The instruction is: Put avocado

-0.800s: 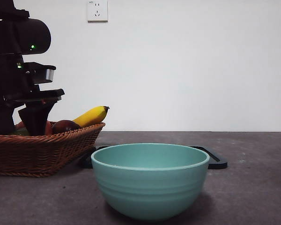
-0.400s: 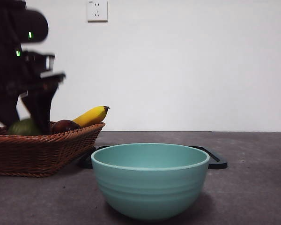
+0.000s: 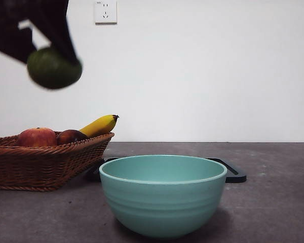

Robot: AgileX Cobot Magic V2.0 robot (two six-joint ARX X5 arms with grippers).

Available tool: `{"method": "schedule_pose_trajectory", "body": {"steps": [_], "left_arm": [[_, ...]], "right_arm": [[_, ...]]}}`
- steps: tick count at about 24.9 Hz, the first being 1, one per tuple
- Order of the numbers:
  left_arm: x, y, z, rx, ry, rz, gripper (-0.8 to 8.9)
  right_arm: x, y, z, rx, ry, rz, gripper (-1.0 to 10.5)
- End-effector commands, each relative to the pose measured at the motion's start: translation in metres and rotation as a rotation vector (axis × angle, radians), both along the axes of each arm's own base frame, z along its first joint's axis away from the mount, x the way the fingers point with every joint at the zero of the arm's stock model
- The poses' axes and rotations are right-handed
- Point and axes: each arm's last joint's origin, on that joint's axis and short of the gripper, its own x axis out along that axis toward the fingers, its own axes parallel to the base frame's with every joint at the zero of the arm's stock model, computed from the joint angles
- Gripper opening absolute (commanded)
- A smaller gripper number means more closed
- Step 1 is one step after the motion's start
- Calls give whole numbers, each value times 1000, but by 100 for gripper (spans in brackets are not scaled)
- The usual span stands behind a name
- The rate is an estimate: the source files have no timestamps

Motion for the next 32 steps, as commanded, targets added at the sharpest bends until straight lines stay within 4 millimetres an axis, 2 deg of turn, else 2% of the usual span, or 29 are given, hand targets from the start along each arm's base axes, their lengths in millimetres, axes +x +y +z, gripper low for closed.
{"method": "schedule_pose_trajectory", "body": {"steps": [1, 5, 10, 15, 20, 26, 32], "left_arm": [[-8, -16, 7, -42, 1, -65, 206], [-21, -41, 3, -36, 17, -179, 206], [-28, -75, -14, -5, 57, -296, 206], [-27, -105, -38, 41, 90, -364, 206], [-28, -139, -77, 168, 100, -398, 206], [-28, -157, -102, 257, 62, -411, 207], [-29, -164, -106, 253, 48, -433, 217]], "right_arm": [[1, 1, 5, 10, -17, 3, 341], [1, 1, 5, 10, -17, 3, 341], [1, 1, 5, 10, -17, 3, 341], [1, 1, 5, 10, -17, 3, 341], [1, 1, 5, 10, -17, 3, 341], [1, 1, 5, 10, -17, 3, 341], [1, 1, 5, 10, -18, 3, 341]]}}
